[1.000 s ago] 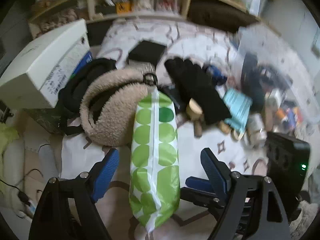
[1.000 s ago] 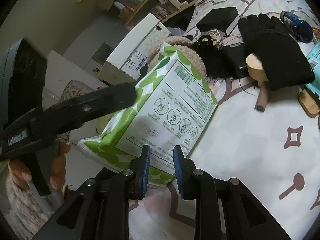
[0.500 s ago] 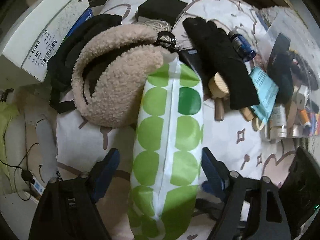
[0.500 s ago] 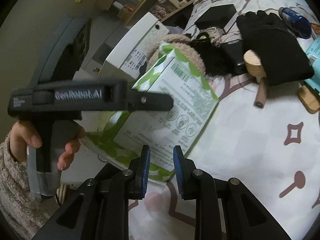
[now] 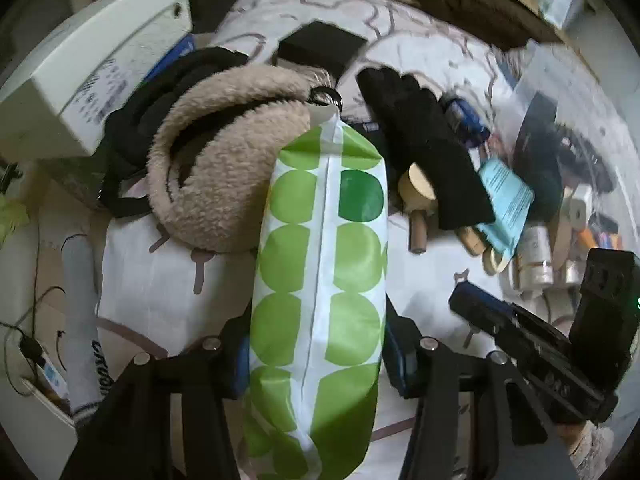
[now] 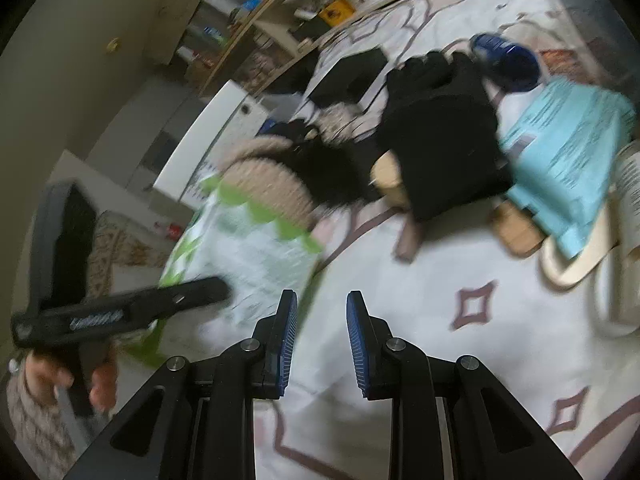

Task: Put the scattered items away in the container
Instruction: 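Lower the right gripper onto the black knit glove and close on it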

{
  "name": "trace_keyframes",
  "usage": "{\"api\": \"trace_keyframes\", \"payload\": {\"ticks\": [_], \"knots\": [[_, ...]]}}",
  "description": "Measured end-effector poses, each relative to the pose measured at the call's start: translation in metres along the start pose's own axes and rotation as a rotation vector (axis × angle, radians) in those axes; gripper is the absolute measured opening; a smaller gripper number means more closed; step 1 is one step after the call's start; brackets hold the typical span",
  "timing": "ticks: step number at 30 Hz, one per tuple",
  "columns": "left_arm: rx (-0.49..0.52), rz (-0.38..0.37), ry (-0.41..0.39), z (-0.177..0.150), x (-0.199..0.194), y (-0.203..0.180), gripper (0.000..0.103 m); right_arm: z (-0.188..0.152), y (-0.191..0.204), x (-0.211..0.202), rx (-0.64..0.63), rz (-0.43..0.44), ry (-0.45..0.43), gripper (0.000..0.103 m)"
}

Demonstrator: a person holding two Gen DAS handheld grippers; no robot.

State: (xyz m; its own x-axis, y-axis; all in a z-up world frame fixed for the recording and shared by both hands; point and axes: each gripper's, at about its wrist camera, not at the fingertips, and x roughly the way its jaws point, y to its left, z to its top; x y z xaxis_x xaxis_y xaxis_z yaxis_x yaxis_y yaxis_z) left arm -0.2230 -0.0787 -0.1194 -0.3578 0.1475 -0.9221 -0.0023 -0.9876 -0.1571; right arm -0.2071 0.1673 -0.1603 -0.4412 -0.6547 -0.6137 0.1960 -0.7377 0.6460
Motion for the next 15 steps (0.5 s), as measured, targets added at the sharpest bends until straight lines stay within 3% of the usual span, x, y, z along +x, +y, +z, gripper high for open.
{"api": "trace_keyframes", "payload": {"ticks": [8,12,14,15], "knots": [[-0.202,-0.134,-0.191,-0.028,-0.027,0.010,0.052,0.014,-0.006,-0.009,-0.072,-0.145,-0.061,0.026],[-0.211,-0.161,-0.257,-0.041,-0.025,-0.001,0.052,0.016,-0.002,-0.013,-0.132,-0.223,-0.082,0.026],[-0.201,-0.159,-0.278,-0.046,-0.024,-0.003,0.052,0.017,0.000,-0.014,-0.160,-0.268,-0.101,0.036],[-0.197,-0.156,-0.288,-0.048,-0.024,-0.003,0.052,0.018,0.000,-0.015,-0.167,-0.292,-0.111,0.058]]}}
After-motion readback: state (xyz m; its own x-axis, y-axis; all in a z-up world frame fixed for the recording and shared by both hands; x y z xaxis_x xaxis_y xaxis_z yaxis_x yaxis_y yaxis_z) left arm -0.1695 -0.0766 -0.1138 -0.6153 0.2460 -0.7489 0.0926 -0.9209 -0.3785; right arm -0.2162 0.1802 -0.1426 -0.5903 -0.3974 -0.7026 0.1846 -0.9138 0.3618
